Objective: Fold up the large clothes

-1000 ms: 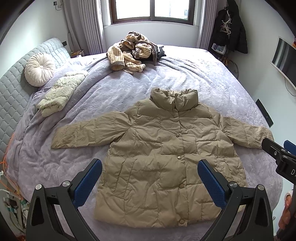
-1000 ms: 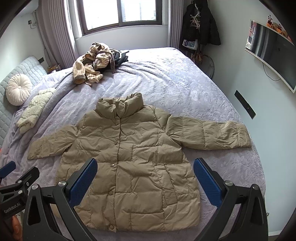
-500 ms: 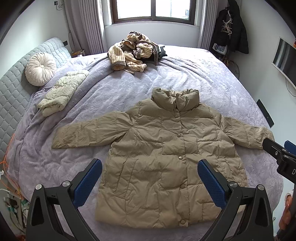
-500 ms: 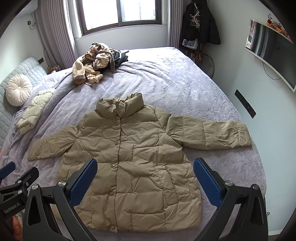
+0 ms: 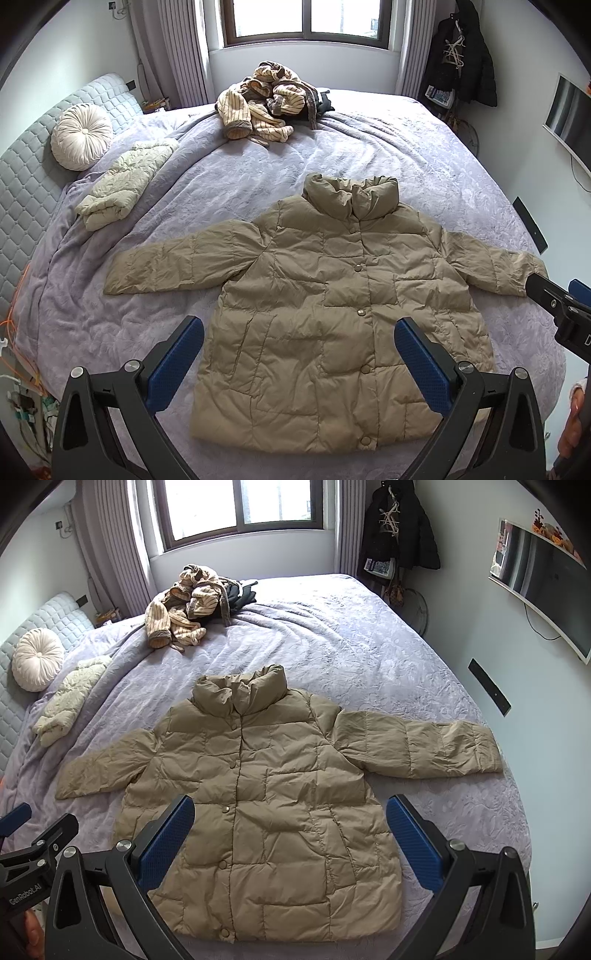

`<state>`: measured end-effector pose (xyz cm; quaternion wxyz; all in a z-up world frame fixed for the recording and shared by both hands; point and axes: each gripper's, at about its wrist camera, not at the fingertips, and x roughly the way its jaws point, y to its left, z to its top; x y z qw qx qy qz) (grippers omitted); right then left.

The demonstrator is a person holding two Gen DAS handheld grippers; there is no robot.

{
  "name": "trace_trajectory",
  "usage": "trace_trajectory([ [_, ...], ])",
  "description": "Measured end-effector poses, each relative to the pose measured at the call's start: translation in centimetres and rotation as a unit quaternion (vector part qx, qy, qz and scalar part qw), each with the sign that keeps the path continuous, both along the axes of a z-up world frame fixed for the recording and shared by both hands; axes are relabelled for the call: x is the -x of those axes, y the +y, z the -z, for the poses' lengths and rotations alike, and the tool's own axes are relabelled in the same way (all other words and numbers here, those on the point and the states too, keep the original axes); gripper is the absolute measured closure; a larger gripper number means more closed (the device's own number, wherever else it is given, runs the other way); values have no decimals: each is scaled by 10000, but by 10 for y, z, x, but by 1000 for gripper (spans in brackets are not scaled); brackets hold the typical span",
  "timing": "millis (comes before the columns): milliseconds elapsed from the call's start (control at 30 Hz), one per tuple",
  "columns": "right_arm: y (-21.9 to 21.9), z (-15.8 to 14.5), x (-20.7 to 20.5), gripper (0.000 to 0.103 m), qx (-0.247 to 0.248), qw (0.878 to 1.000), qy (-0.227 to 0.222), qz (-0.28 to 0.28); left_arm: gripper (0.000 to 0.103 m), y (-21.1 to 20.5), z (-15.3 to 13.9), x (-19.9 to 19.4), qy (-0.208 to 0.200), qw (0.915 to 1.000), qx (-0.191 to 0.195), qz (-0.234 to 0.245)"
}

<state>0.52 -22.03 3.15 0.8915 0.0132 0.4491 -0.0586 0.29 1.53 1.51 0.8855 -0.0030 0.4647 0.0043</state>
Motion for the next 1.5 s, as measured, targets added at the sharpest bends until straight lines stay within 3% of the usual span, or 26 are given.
trace_trajectory([
  [1500,5,6,5,0,-34,10000,47,-8,0,11,10,6,110,9999,15,-102],
])
